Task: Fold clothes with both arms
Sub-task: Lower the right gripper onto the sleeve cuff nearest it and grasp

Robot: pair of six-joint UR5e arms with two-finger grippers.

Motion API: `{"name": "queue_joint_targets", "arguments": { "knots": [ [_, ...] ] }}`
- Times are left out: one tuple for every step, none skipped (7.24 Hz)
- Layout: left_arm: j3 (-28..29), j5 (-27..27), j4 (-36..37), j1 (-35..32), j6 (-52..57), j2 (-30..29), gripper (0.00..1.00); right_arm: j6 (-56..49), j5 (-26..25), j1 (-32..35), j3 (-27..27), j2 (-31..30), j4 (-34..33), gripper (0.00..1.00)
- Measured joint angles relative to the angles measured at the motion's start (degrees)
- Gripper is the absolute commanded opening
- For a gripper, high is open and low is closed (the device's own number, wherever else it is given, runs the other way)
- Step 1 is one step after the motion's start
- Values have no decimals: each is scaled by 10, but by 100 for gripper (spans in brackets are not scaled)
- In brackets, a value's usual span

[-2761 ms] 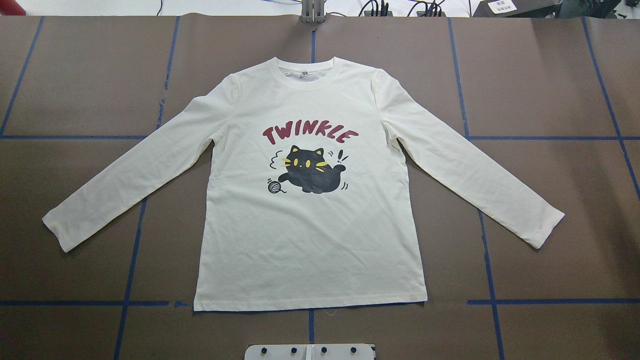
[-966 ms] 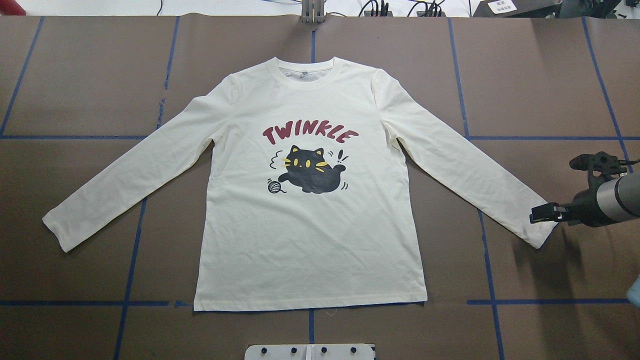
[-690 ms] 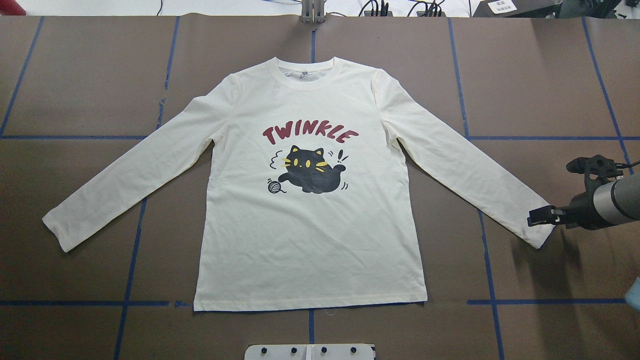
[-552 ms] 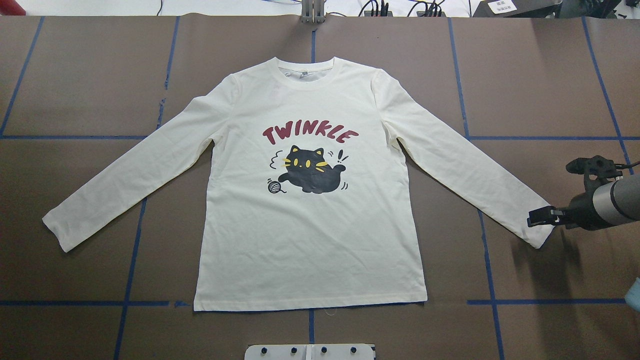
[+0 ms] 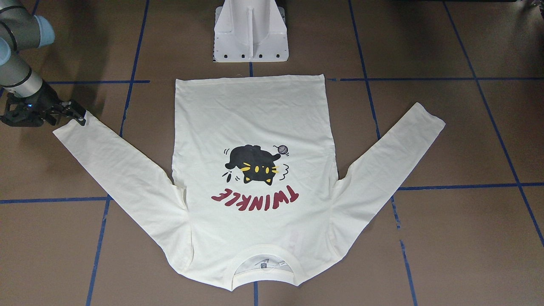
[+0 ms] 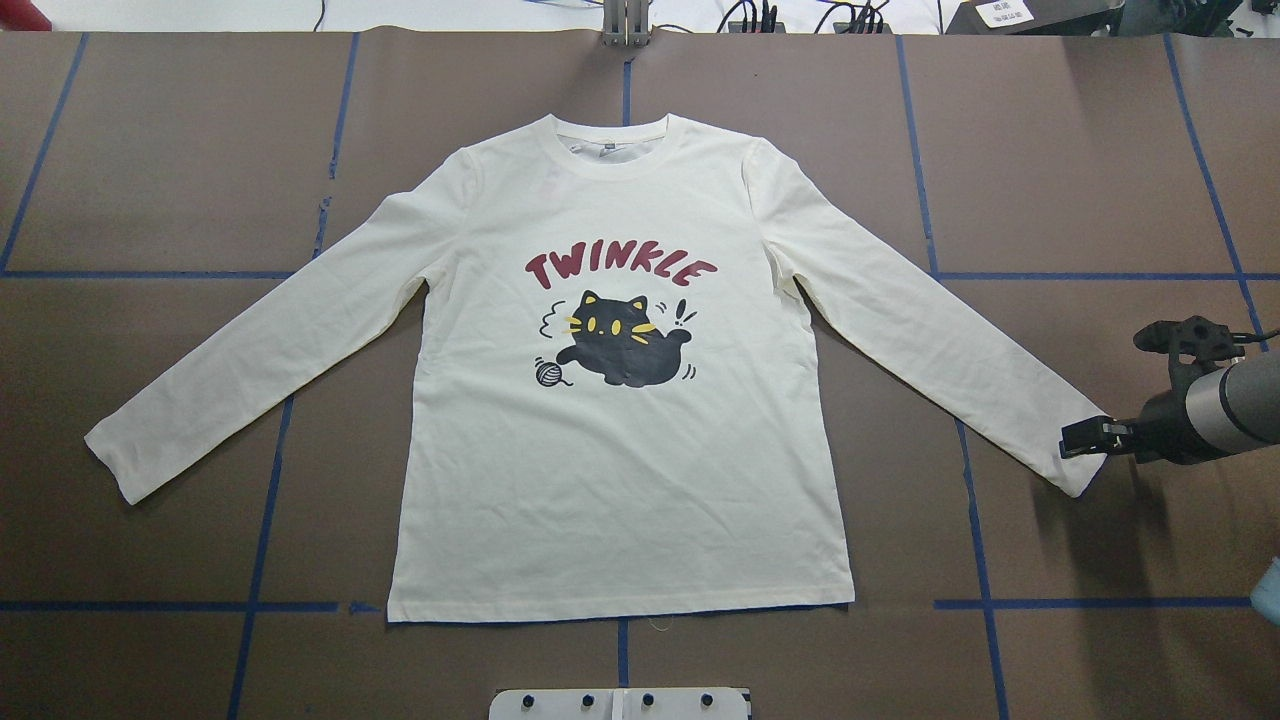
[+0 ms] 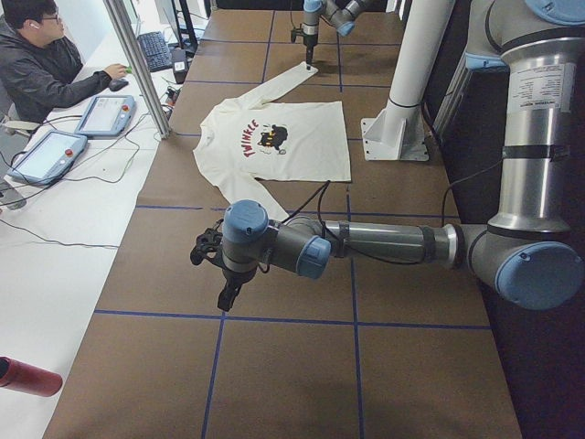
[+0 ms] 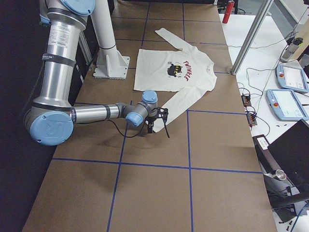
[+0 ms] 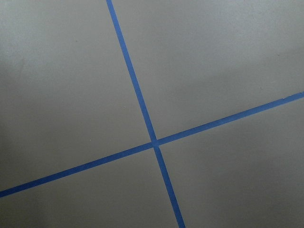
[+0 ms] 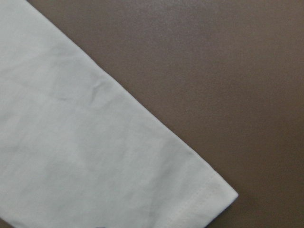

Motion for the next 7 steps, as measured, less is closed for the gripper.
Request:
{"name": "queue_joint_targets", "arguments": {
  "knots": [
    [0, 0, 0, 0, 0, 0, 100, 0, 1, 0, -1, 0, 0, 41],
    [0, 0, 0, 0, 0, 0, 100, 0, 1, 0, -2, 0, 0, 19],
    [1, 0, 0, 0, 0, 0, 100, 0, 2, 0, -2, 0, 0, 3],
    [1, 0, 0, 0, 0, 0, 100, 0, 3, 0, 0, 0, 0, 0],
    [1, 0, 0, 0, 0, 0, 100, 0, 5, 1, 2, 0, 0, 0],
    [1, 0, 0, 0, 0, 0, 100, 0, 6, 1, 6, 1, 0, 0],
    [1, 0, 0, 0, 0, 0, 100, 0, 7, 2, 12, 1, 0, 0]
  ]
}}
